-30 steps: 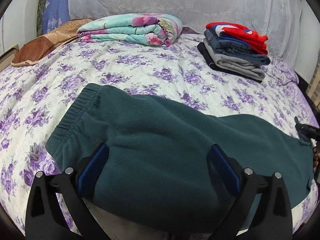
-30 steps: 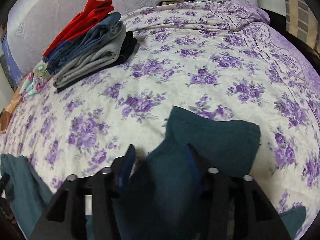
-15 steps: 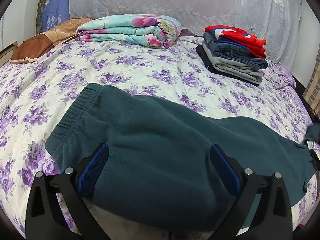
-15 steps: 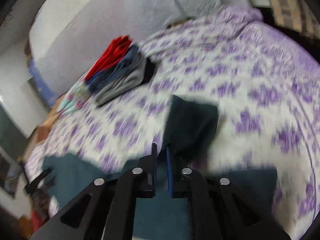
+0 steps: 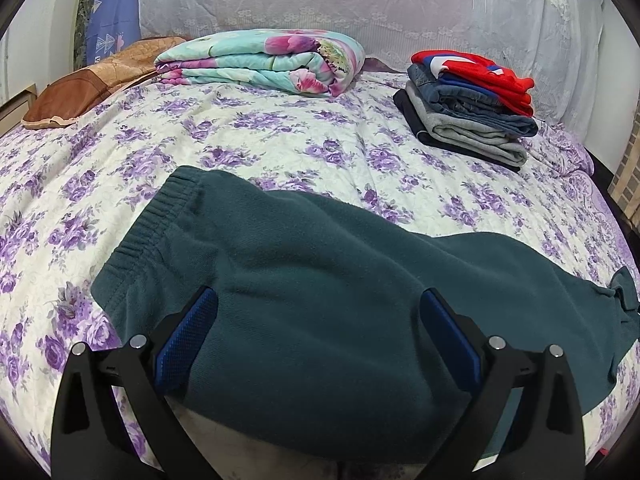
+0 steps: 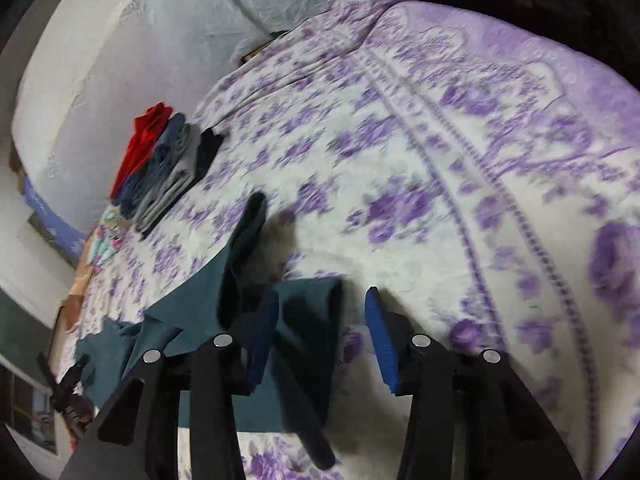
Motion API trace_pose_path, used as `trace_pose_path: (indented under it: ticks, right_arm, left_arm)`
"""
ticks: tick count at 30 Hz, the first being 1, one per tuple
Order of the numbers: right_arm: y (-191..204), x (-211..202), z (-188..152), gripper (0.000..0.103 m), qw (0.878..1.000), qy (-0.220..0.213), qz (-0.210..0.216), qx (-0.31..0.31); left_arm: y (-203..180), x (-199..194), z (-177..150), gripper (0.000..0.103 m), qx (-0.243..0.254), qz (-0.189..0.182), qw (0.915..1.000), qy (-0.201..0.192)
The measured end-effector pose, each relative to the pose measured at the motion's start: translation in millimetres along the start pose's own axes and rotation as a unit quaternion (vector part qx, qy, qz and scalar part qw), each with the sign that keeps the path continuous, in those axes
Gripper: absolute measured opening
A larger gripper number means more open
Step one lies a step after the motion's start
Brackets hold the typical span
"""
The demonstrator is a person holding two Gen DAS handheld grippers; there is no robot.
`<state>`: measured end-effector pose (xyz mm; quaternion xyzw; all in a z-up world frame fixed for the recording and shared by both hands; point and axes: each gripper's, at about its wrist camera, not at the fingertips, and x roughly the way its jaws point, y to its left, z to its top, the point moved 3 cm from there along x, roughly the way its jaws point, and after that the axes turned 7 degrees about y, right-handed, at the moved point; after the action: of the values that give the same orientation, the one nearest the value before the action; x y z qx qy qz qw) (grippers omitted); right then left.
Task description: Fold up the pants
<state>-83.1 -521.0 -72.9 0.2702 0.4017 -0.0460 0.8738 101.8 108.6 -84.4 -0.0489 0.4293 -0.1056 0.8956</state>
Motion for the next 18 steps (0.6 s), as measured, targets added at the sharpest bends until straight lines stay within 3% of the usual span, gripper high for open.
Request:
trace_pose_path:
  ticks: [1,2,5,7,9,13,15,17,18]
  right_arm:
    - [9.4,1.2,-2.2,0.034,1.0,0.002,-0.009,-0.028]
    - [13.4,1.2,-2.9,0.016,0.999,0.002,-0.017,-0.038]
    - [20.8,-4.0,9.5,0.008,0.998,-0.018,-0.033,-0.054]
    - [20.8,-12.4,30.8,0.008,0.996,-0.04,-0.043,-0.06]
    - [21.3,-6.8,48.9,0.008,0.996,-0.034,-0.058,-0.065]
    - [6.7,41.9,57.4,0.012,0.99,0.042,-0.11,-0.076]
    - [1.1,39.3,56.0,0.014,0.993,0.031,-0.098,-0.058]
    - [-0.1,17.5,54.8,0.03,0.996,-0.007,-0.091,-0.024]
    - [2.6,4.5,52.5,0.03,0.996,-0.028,-0.081,-0.016]
  left_arm:
    - [-0.5,0.4,0.1,0.099,0.001,0.003,1.0,0.001]
    - [-1.1,0.6,-0.1,0.099,0.003,0.006,1.0,0.001]
    - [-4.0,1.9,-0.4,0.099,0.008,0.019,0.9998,0.004]
    - [-4.6,2.0,-0.7,0.099,0.009,0.023,0.9997,0.005]
    - [-4.7,2.1,-1.0,0.099,0.01,0.025,0.9996,0.005]
    - [-3.8,2.3,-0.6,0.099,0.009,0.024,0.9997,0.004]
    - [-3.5,1.8,-0.6,0.099,0.007,0.021,0.9997,0.004]
    - [-3.1,1.5,-0.6,0.099,0.007,0.02,0.9998,0.003]
    - [-3.4,1.4,-0.6,0.099,0.006,0.02,0.9998,0.003]
